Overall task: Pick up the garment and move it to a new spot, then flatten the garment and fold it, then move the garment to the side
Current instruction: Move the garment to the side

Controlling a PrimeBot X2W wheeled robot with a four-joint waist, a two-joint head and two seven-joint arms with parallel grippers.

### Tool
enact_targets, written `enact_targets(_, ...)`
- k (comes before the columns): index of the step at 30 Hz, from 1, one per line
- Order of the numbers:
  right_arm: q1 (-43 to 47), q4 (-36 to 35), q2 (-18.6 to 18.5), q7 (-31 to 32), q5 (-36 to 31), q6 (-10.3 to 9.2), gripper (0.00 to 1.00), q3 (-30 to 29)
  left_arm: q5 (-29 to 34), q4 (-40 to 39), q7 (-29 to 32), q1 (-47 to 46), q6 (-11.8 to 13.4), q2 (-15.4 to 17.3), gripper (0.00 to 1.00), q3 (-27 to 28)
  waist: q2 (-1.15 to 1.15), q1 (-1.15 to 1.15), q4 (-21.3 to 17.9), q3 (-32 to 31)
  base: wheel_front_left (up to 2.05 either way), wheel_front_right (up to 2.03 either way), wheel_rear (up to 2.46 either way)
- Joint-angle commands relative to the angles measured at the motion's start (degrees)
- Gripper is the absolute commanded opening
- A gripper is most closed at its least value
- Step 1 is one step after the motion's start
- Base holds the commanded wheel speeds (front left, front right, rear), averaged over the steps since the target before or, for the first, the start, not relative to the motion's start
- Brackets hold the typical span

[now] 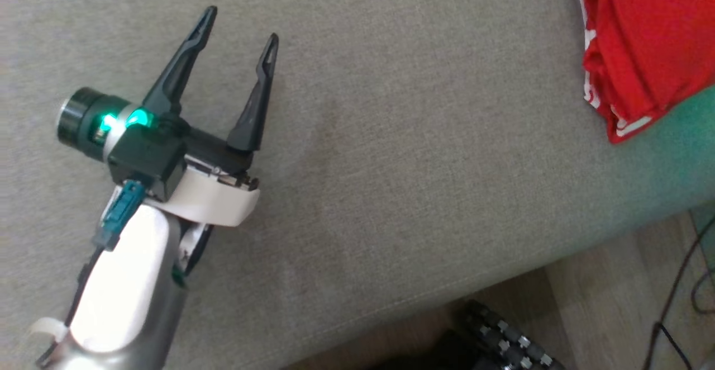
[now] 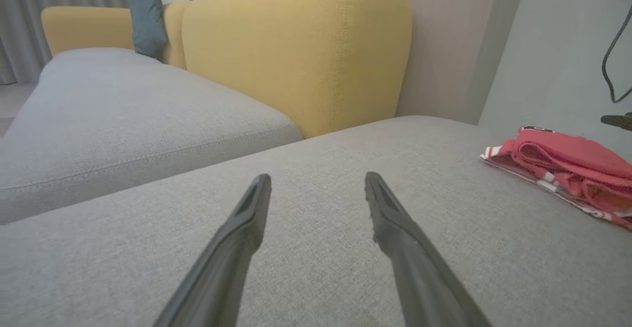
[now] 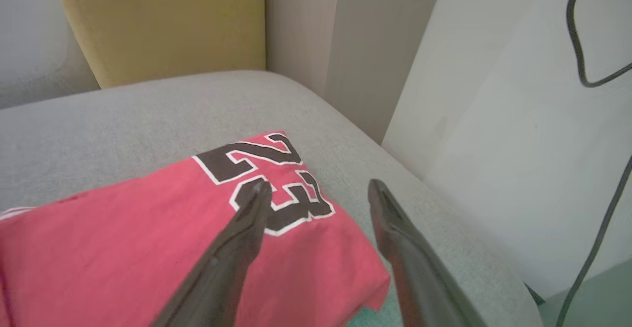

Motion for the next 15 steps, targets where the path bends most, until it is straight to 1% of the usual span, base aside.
enact_targets(1, 3.2, -2.7, -0.2, -1.6, -0.5, 0.37, 1.0, 0.8, -0.4, -1.3, -0.5, 0.4, 0.6, 0.1, 1.0, 1.2, 0.0, 0.0, 1.4, -2.0, 0.0, 0.0, 0.0)
enact_targets(3, 6.0, -5.4, 1.1, -3.3, -0.7, 0.37, 1.0, 2.1, -0.8, -0.4, -1.0, 1.4, 1.2, -0.3, 1.0, 1.5, 0.0, 0.0, 2.4, -3.7, 0.0, 0.0, 0.0)
enact_targets(6, 10.9, -11.3, 3.6, -4.5, -0.7, 0.37, 1.0, 4.9, -1.7, 0.7, -1.5, 3.4, 2.2, -0.8, 1.0, 2.2, 0.0, 0.0, 4.0, -6.5, 0.0, 0.0, 0.0)
enact_targets(7, 10.9, -11.3, 3.6, -4.5, -0.7, 0.37, 1.0, 4.9, -1.7, 0.7, -1.5, 3.4, 2.2, -0.8, 1.0, 2.2, 0.0, 0.0, 4.0, -6.5, 0.0, 0.0, 0.0)
enact_targets(11, 18.0, -21.2, 7.1, -4.3, -1.3, 0.37, 1.0, 8.5, -2.9, 1.8, -1.8, 6.0, 3.8, -1.8, 1.0, 3.3, 0.0, 0.0, 7.0, -10.0, 0.0, 0.0, 0.0)
enact_targets(15, 23.7, -29.6, 9.2, -3.2, -1.3, 0.37, 1.0, 13.3, -4.2, 2.7, -2.0, 8.7, 5.2, -2.7, 1.0, 4.8, 0.0, 0.0, 10.4, -13.2, 0.0, 0.0, 0.0)
